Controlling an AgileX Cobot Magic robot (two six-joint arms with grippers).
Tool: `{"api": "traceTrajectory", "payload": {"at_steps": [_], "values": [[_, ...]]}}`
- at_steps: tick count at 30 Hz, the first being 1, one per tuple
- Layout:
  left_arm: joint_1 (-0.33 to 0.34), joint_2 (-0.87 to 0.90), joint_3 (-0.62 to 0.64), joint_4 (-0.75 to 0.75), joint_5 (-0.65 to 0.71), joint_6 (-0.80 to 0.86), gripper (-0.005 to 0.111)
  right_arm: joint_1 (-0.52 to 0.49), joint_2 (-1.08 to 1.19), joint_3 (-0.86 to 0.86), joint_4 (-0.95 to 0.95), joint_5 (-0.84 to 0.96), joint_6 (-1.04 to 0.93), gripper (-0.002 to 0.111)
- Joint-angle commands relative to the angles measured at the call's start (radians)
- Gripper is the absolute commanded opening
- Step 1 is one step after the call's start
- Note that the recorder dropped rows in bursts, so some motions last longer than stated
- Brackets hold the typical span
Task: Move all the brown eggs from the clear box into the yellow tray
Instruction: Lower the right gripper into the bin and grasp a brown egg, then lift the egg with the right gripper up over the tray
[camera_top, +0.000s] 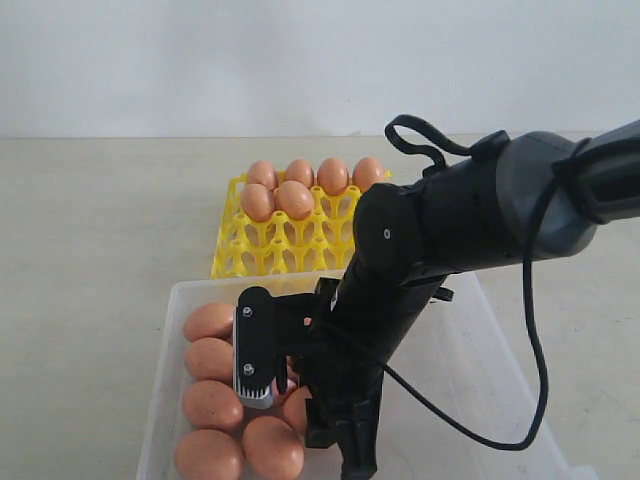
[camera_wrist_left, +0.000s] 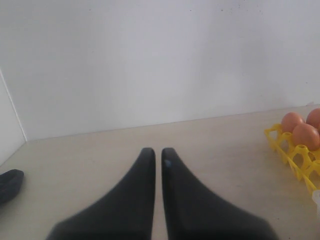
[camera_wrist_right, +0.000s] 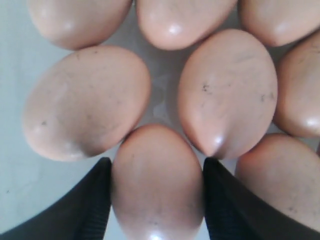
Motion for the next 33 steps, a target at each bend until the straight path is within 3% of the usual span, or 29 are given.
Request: {"api": "traceTrajectory", "payload": {"at_steps": [1, 10, 15, 17, 21, 25, 30, 33], "values": [[-0.006, -0.003, 0.004, -0.003, 0.0, 0.003, 0.004, 0.004, 0.001, 0.003, 0.004, 0.024, 0.041, 0.0], [-0.006, -0.003, 0.004, -0.003, 0.0, 0.003, 0.004, 0.0, -0.04, 0.004, -0.007, 0.087, 0.399, 0.0], [-0.006, -0.003, 0.004, -0.003, 0.0, 0.003, 0.004, 0.0, -0.128, 0.045, 0.008, -0.055, 0.63, 0.0], [-0.006, -0.003, 0.004, -0.003, 0.0, 0.003, 0.004, 0.0, -0.195, 0.104, 0.049, -0.179, 0.651, 0.0], [-0.006, -0.003, 0.004, -0.003, 0.0, 0.003, 0.004, 0.0, -0.427, 0.387, 0.23, -0.563, 0.666, 0.0], [-0.006, -0.003, 0.004, -0.003, 0.0, 0.003, 0.004, 0.0, -0.612, 0.71, 0.328, -1.194, 0.888, 0.0], [-0.006, -0.003, 0.004, -0.003, 0.0, 0.003, 0.004, 0.0, -0.649, 0.743, 0.332, -1.762, 0.967, 0.0], [-0.006, -0.003, 0.004, -0.003, 0.0, 0.003, 0.004, -0.002, -0.634, 0.64, 0.372, -1.788, 1.065, 0.0]]}}
